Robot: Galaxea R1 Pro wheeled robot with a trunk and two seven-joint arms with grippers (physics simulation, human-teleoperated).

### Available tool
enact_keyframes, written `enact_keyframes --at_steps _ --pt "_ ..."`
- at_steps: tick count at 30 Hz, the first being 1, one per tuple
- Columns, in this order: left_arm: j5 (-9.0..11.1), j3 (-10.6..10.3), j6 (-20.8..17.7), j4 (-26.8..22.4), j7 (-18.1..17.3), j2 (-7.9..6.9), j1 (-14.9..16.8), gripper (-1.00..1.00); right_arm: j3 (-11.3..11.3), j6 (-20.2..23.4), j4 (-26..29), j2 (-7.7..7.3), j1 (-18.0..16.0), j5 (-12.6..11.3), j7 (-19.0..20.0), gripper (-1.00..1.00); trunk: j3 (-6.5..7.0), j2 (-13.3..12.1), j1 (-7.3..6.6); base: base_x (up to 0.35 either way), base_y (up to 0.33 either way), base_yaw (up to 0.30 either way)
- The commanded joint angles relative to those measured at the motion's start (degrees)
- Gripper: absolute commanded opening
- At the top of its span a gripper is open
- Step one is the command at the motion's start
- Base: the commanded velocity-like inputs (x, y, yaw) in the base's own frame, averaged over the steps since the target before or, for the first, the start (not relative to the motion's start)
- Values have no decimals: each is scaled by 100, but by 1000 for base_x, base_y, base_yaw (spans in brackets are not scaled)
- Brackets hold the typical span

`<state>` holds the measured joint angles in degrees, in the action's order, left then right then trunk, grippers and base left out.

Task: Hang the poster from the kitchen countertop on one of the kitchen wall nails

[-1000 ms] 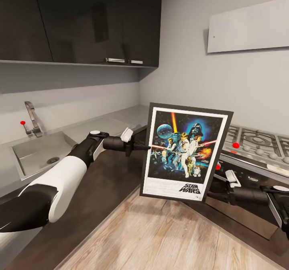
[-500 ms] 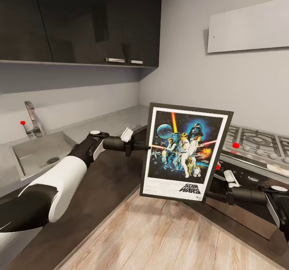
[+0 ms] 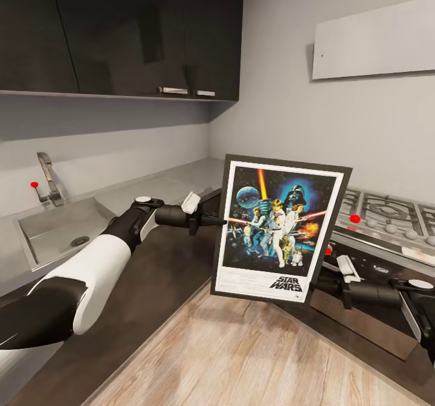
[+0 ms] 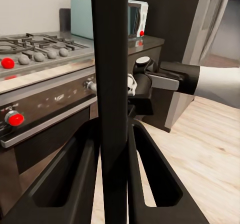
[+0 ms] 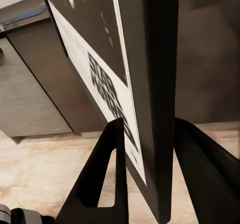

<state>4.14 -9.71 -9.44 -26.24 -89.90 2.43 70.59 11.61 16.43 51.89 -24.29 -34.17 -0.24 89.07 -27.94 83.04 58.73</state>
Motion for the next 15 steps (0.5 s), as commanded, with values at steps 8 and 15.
enact_keyframes --at_steps 8,15 --pt "-9 -5 -93 6 -10 -6 7 -100 -1 21 5 3 -2 -23 58 -100 -7 4 0 0 0 0" --pt "-9 4 -100 8 -10 -14 7 100 -1 18 5 3 -2 -24 58 -100 -7 4 0 0 0 0"
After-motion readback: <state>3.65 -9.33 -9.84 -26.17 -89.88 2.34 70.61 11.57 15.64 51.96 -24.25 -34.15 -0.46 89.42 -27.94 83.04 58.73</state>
